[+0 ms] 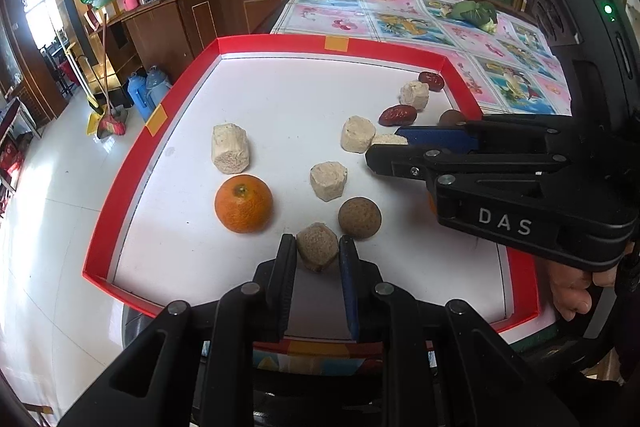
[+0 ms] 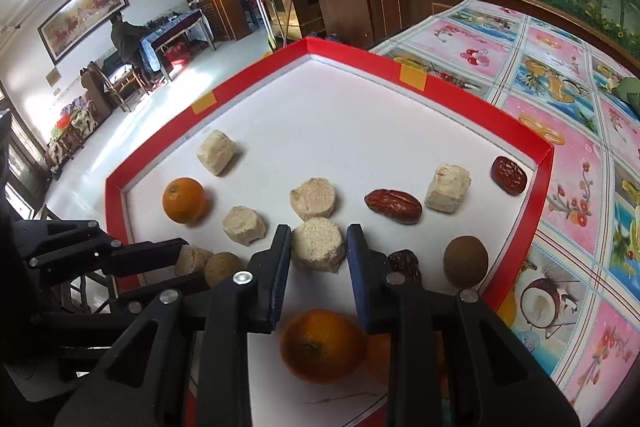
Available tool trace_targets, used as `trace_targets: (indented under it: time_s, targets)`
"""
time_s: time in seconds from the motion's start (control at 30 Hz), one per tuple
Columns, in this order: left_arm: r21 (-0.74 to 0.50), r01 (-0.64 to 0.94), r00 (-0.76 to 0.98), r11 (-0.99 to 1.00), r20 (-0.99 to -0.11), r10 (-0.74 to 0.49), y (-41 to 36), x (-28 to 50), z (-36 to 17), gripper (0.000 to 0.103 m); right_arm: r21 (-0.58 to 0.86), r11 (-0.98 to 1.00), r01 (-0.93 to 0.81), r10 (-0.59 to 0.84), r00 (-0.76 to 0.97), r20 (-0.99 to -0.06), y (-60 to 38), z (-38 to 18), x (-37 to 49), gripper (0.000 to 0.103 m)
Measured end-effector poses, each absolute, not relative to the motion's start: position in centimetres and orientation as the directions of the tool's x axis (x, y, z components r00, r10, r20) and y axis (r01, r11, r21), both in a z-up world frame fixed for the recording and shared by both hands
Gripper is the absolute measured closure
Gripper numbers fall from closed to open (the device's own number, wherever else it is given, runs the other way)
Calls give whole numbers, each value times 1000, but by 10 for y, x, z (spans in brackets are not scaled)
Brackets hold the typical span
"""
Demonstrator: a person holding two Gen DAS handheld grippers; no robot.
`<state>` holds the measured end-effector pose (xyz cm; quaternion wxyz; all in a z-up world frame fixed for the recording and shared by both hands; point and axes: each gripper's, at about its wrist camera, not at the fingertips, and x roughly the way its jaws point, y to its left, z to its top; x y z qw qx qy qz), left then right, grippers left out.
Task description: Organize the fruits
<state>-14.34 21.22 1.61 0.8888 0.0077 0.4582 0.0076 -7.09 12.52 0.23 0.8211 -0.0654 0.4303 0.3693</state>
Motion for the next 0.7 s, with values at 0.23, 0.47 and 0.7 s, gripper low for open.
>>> trace_targets:
  time_s: [0.23,0.47,0.7]
  targets:
    - [65,-50,586,997,-806,82,207,-148,17,64,189,724,-664,557,400,-727,119,9,-73,57]
    - [128,-58,618,990,-774,136,204,-160,27,45,225,768,-600,574,489,-657,90,26,-71,51]
    - [133,-60,653,989,-744,139,201,-173,41,35,221,845,-487,509,605,-612,58,39,-70,48]
